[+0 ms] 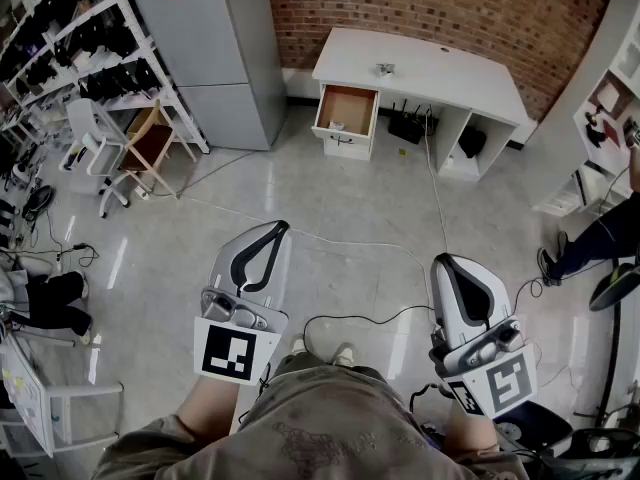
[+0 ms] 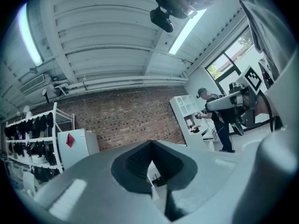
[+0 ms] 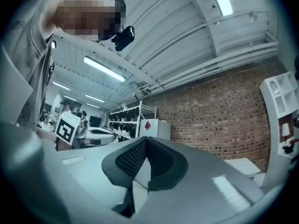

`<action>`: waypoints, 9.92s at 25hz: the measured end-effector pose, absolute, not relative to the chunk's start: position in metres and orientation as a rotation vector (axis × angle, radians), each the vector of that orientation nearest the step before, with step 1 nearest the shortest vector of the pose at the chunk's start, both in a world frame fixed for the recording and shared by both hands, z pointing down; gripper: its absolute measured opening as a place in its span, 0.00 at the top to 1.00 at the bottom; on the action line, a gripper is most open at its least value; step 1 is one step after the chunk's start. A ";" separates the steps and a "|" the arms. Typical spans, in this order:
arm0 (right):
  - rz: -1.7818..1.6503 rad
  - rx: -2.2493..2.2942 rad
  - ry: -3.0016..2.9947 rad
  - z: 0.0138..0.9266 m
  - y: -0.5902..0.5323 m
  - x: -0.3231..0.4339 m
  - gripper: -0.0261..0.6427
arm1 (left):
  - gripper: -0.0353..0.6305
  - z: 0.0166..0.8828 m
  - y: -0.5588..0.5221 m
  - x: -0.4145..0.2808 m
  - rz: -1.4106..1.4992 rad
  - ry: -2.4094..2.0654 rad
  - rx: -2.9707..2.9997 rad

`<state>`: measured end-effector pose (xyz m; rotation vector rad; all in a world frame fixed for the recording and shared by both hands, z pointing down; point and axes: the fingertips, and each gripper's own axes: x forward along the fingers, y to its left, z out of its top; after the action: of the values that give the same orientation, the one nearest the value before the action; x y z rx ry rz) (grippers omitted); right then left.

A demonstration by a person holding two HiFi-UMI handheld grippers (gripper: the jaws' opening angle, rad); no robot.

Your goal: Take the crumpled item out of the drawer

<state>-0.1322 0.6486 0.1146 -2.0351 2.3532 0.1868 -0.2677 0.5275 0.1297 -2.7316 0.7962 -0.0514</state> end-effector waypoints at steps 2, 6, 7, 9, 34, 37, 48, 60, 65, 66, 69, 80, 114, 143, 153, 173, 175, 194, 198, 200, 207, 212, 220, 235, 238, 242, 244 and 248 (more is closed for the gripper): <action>0.184 -2.039 2.350 0.115 0.649 -0.129 0.92 | 0.95 0.129 0.529 -0.266 -0.051 0.797 -2.731; 0.175 -2.043 2.339 0.116 0.653 -0.125 0.92 | 0.95 0.129 0.529 -0.263 -0.056 0.804 -2.723; 0.172 -2.044 2.338 0.117 0.654 -0.125 0.92 | 0.94 0.129 0.529 -0.262 -0.054 0.807 -2.722; 0.164 -2.046 2.336 0.119 0.656 -0.122 0.92 | 0.95 0.129 0.532 -0.260 -0.049 0.806 -2.720; 0.125 -2.072 2.278 0.140 0.652 -0.072 0.65 | 0.95 0.144 0.524 -0.226 -0.102 0.798 -2.698; 0.095 -2.040 2.324 0.148 0.636 -0.075 0.65 | 0.95 0.152 0.512 -0.218 -0.143 0.753 -2.669; 0.007 -2.051 2.375 0.165 0.536 -0.053 0.65 | 0.95 0.170 0.423 -0.187 -0.229 0.671 -2.639; -0.140 -2.113 2.370 0.176 0.362 -0.029 0.64 | 0.94 0.184 0.246 -0.146 -0.273 0.591 -2.645; -0.160 -2.114 2.371 0.172 0.293 -0.018 0.64 | 0.95 0.181 0.182 -0.130 -0.273 0.572 -2.653; -0.157 -2.117 2.374 0.172 0.282 -0.016 0.64 | 0.95 0.181 0.171 -0.127 -0.274 0.571 -2.648; -0.176 -2.127 2.376 0.175 0.257 -0.010 0.64 | 0.94 0.183 0.149 -0.122 -0.283 0.572 -2.653; -0.226 -2.115 2.423 0.204 0.188 0.031 0.62 | 0.94 0.207 0.087 -0.097 -0.320 0.629 -2.676; -0.234 -1.463 2.919 0.218 -0.085 0.243 0.61 | 0.94 0.212 -0.105 0.092 -0.582 1.197 -2.483; -0.502 -1.496 3.058 0.304 -0.153 0.186 0.59 | 0.95 0.289 -0.160 0.013 -0.662 1.354 -2.691; -0.786 -1.500 3.260 0.438 -0.189 0.154 0.58 | 0.94 0.376 -0.204 0.003 -0.826 1.328 -2.781; -1.224 -1.543 3.529 0.738 -0.209 0.137 0.57 | 0.94 0.597 -0.219 -0.012 -1.067 1.297 -2.997; -1.241 -1.542 3.541 0.765 -0.214 0.132 0.57 | 0.95 0.621 -0.224 -0.018 -1.059 1.303 -3.020; -1.396 -1.628 3.682 0.940 -0.225 0.152 0.56 | 0.94 0.768 -0.209 -0.045 -1.217 1.414 -3.064; -1.363 -1.683 3.717 0.948 -0.226 0.153 0.61 | 0.94 0.774 -0.205 -0.047 -1.208 1.432 -3.071; -1.342 -1.683 3.729 0.947 -0.229 0.152 0.65 | 0.95 0.774 -0.202 -0.048 -1.201 1.444 -3.077; -1.260 -1.709 3.625 0.897 -0.235 0.149 0.80 | 0.95 0.736 -0.200 -0.039 -1.097 1.462 -3.068; -1.182 -1.747 3.494 0.815 -0.232 0.140 0.81 | 0.95 0.689 -0.197 -0.038 -1.054 1.482 -3.047; -0.786 -1.731 3.399 0.643 -0.216 0.123 0.81 | 0.95 0.574 -0.206 -0.026 -0.876 1.445 -2.993; -0.134 -1.729 3.137 0.336 -0.167 0.116 0.81 | 0.95 0.325 -0.170 0.000 -0.539 1.267 -2.788; -0.039 -1.728 3.091 0.293 -0.155 0.119 0.81 | 0.95 0.285 -0.163 0.002 -0.491 1.218 -2.753; 0.025 -1.711 3.022 0.245 -0.138 0.123 0.81 | 0.95 0.236 -0.152 0.000 -0.415 1.173 -2.707; 0.043 -1.715 2.977 0.225 -0.131 0.126 0.81 | 0.94 0.218 -0.147 -0.002 -0.381 1.168 -2.688; 0.061 -1.743 2.894 0.197 -0.116 0.134 0.81 | 0.95 0.190 -0.137 -0.003 -0.344 1.143 -2.660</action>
<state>0.1344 -0.1160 0.1968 -1.7432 2.8945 0.0611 -0.0029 -0.1371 0.1898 -2.6598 1.1429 -0.3442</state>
